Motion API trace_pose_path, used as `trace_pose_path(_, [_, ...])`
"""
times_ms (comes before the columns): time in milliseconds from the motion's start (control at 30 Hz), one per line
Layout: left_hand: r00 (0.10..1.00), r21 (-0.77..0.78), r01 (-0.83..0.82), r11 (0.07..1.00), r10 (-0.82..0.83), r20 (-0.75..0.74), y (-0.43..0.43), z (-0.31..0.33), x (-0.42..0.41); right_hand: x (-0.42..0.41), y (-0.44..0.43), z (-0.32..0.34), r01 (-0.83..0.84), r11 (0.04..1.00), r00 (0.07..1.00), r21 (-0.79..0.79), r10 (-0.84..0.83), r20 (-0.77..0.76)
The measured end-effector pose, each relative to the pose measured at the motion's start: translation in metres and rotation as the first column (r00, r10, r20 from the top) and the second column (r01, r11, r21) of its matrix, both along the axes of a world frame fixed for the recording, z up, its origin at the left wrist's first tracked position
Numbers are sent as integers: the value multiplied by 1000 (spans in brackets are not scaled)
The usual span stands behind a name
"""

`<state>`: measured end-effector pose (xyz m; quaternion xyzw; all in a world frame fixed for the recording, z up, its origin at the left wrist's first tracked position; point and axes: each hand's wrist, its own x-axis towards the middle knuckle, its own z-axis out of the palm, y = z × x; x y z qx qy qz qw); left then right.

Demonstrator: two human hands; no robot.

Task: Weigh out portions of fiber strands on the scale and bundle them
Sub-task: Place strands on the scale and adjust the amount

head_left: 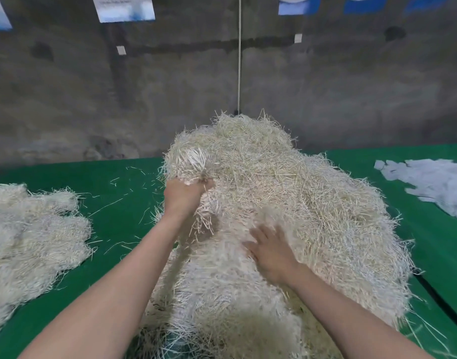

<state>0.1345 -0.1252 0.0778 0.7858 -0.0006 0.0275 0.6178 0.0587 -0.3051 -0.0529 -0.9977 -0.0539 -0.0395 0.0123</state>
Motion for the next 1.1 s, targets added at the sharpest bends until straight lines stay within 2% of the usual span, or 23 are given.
trace_pose_path(33, [1000, -13, -20, 1000, 20, 19, 1, 1, 0, -1, -12, -14, 25, 996, 997, -86, -31, -73])
trace_pose_path(100, [991, -98, -116, 988, 121, 49, 3, 6, 1, -5, -28, -29, 67, 986, 985, -152, -90, -146])
trace_pose_path(167, [980, -214, -191, 958, 199, 16, 6, 11, 2, -6, -28, -31, 70, 987, 983, -147, -93, -160])
trace_pose_path(200, [983, -211, -176, 961, 183, 12, 7, 14, 0, -5, -24, -26, 78, 992, 982, -98, -93, -164])
trace_pose_path(267, [997, -147, -64, 987, 70, 36, 8, 19, -9, -1, -17, 1, 111, 977, 984, 183, -82, -158])
trace_pose_path(300, [999, -116, -10, 993, 15, 45, 8, 22, -16, -1, -14, 21, 111, 915, 991, 389, -73, -112])
trace_pose_path(367, [998, -90, 53, 995, -51, 25, 6, 27, -30, -6, -7, 67, 15, 716, 981, 698, -145, 128])
trace_pose_path(433, [996, -55, 79, 995, -77, 34, 6, 29, -36, -13, 3, 110, -150, 515, 862, 844, -350, 366])
trace_pose_path(467, [991, 5, 106, 994, -107, 75, 6, 30, -39, -17, 11, 130, -238, 408, 830, 882, -385, 403])
trace_pose_path(533, [959, 301, 103, 948, -175, 224, 3, 30, -52, -27, 33, 161, -294, 157, 916, 943, -233, 325])
trace_pose_path(600, [879, 646, -46, 762, -276, 388, -1, 29, -67, -32, 53, 176, -152, -29, 988, 988, 1, 153])
trace_pose_path(633, [827, 713, -124, 690, -325, 459, -3, 28, -74, -33, 61, 177, -68, -65, 994, 996, 78, 73])
trace_pose_path(700, [782, 722, -168, 671, -355, 512, -5, 28, -87, -32, 79, 173, 115, -116, 990, 987, 91, -105])
trace_pose_path(767, [817, 678, -74, 731, -345, 462, 1, 29, -94, -33, 92, 165, 236, -150, 969, 960, -38, -244])
trace_pose_path(800, [842, 630, 42, 776, -367, 395, 6, 31, -98, -34, 95, 160, 254, -149, 957, 956, -107, -271])
trace_pose_path(867, [859, 475, 324, 818, -465, 215, 18, 36, -105, -36, 93, 154, 280, -103, 921, 955, -252, -297])
trace_pose_path(933, [848, 289, 469, 834, -517, 116, 33, 42, -109, -38, 83, 150, 287, -72, 884, 955, -364, -293])
trace_pose_path(967, [874, 163, 438, 884, -461, 156, 43, 45, -105, -39, 78, 149, 275, -90, 870, 957, -400, -288])
trace_pose_path(1033, [947, -154, 234, 960, -189, 261, 65, 50, -98, -44, 71, 147, 241, -174, 845, 955, -446, -295])
trace_pose_path(1067, [962, -246, 140, 959, -72, 265, 75, 49, -97, -47, 72, 147, 229, -224, 839, 947, -449, -309])
trace_pose_path(1100, [972, -269, 104, 957, -41, 230, 83, 46, -98, -50, 76, 145, 210, -274, 844, 938, -433, -316])
